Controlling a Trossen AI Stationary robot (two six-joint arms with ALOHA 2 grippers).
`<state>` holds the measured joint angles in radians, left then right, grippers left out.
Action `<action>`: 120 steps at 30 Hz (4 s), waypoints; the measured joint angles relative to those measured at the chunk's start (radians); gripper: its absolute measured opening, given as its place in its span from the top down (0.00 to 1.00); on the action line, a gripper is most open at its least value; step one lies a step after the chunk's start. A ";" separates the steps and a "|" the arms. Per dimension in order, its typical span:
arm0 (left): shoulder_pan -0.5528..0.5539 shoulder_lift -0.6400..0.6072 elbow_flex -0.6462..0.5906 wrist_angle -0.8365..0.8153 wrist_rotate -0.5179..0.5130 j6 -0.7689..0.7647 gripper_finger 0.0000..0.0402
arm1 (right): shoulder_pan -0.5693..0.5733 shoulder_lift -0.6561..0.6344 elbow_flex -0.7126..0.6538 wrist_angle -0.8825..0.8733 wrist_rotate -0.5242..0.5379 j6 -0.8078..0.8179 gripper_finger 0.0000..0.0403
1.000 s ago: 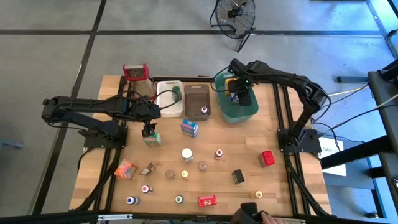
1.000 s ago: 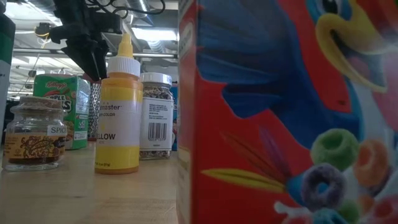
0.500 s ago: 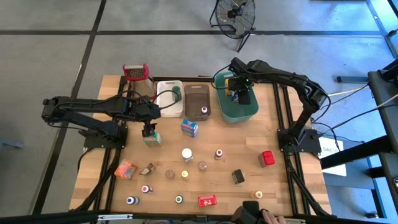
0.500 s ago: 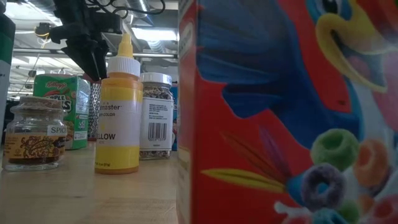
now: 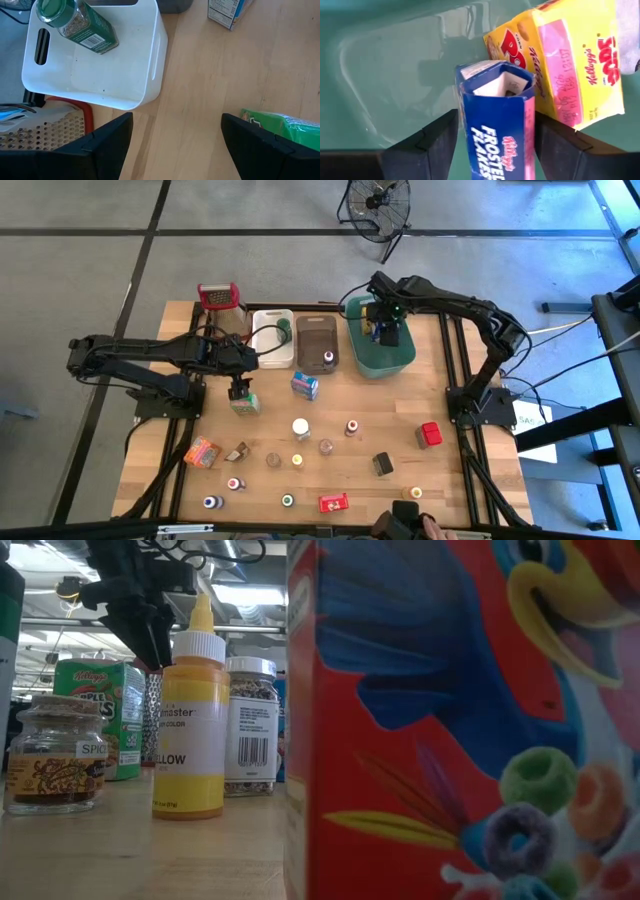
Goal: Pick & Place Kitchen Items
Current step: Put the dark blue cereal box into the right green bin, then put the red food coloring bottle into the middle black transparent bin
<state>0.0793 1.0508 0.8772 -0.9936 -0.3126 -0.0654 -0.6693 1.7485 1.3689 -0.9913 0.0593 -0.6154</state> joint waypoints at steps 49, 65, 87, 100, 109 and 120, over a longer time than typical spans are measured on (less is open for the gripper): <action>0.000 0.000 0.000 0.000 0.000 0.000 0.26 | 0.278 -0.408 0.002 -0.012 0.012 0.189 0.40; -0.014 0.000 0.094 0.052 -0.012 0.145 0.26 | 0.687 -0.421 0.001 0.111 -0.068 0.429 0.40; -0.113 0.000 0.250 0.426 -0.006 0.089 0.26 | 0.908 -0.326 0.001 0.142 0.202 0.600 0.40; -0.113 0.017 0.242 0.418 0.114 0.111 0.26 | 0.908 -0.327 0.001 0.135 0.201 0.634 0.40; -0.113 0.021 0.242 0.398 0.091 0.131 0.26 | 0.908 -0.327 0.001 0.130 0.152 0.634 0.40; -0.113 0.021 0.242 0.282 0.090 0.047 0.26 | 0.984 -0.211 0.000 0.102 0.023 0.648 0.40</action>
<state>-0.0341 1.0721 1.1191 -0.7120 -0.2226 -0.0180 0.3147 1.5377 1.3693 -0.8889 0.0825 0.0321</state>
